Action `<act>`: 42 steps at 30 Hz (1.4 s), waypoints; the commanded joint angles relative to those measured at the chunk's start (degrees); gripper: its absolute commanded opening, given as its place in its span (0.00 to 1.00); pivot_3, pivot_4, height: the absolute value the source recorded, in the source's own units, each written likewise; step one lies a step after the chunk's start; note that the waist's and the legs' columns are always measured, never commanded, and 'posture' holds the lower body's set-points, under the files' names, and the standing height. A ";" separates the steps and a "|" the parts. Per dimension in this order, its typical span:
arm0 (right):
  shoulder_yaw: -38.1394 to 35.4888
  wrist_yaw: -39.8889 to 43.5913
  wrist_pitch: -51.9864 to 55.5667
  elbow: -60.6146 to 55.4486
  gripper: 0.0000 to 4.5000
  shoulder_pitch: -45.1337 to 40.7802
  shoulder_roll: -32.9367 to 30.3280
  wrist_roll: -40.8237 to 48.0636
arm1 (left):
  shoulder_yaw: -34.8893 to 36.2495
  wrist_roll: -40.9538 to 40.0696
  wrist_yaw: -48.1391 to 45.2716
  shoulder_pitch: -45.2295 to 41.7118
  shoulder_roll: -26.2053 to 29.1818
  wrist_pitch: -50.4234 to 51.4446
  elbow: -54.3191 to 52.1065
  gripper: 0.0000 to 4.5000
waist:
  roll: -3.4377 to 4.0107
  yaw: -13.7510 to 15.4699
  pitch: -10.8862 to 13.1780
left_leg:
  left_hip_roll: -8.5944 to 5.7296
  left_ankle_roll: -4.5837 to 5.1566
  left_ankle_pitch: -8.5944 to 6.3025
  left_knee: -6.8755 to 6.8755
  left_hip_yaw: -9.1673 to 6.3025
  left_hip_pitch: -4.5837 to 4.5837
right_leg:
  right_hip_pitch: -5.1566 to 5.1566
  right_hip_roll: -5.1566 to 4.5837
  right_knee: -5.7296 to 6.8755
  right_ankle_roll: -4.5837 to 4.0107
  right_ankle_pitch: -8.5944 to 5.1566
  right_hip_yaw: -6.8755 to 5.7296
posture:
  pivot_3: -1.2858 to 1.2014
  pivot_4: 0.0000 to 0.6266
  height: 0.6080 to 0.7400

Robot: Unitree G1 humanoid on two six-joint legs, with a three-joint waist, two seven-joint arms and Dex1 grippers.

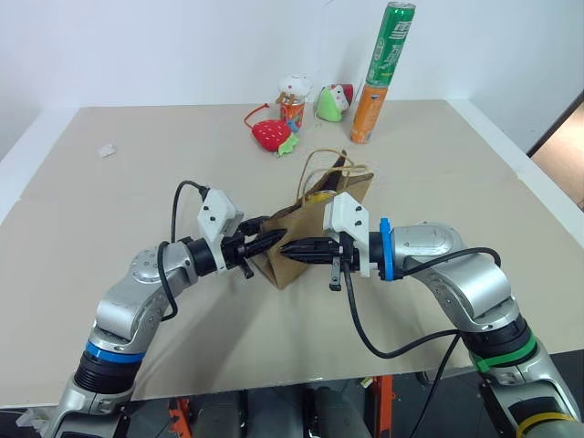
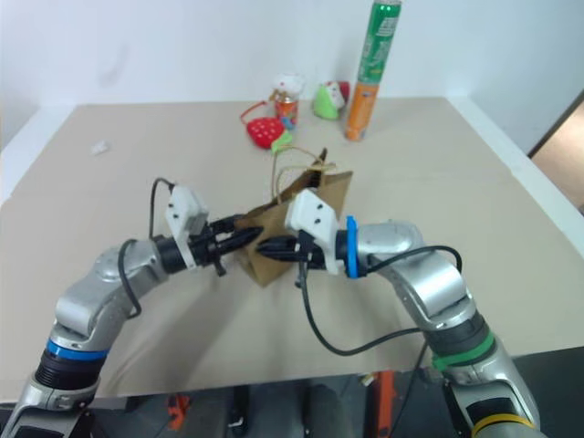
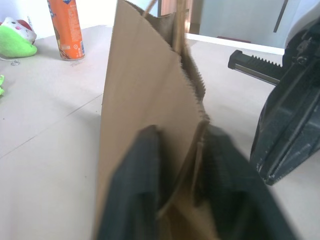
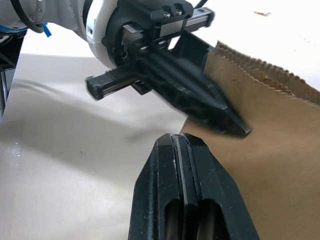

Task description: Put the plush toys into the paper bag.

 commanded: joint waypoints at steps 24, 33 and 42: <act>-28.62 21.01 5.89 8.23 0.97 -0.88 -22.80 21.30 | 2.73 1.26 -23.50 -6.75 8.44 -17.13 12.27 0.00 | -0.02 0.01 0.01 | -0.17 0.03 -0.01 -0.05 0.03 0.01 | -0.06 -0.04 0.00 0.04 -0.08 0.11 | 0.52 0.24 1.00; -30.46 21.28 13.47 13.95 0.97 -6.64 -27.80 26.81 | 3.40 -1.78 -37.90 -10.05 13.58 -19.99 15.98 0.00 | -0.02 -0.02 0.01 | -0.66 0.50 -0.12 -0.08 0.22 0.00 | -0.13 -0.68 0.00 0.25 -0.18 0.34 | 0.52 0.24 1.00; -30.70 21.52 13.60 12.87 0.97 -5.97 -29.10 26.67 | 1.06 -4.59 -43.11 -11.63 11.11 -19.11 11.96 0.00 | -0.02 0.01 0.02 | -0.67 0.54 -0.15 -0.06 0.21 -0.05 | -0.07 -0.73 0.00 0.30 -0.18 0.29 | 0.52 0.24 1.00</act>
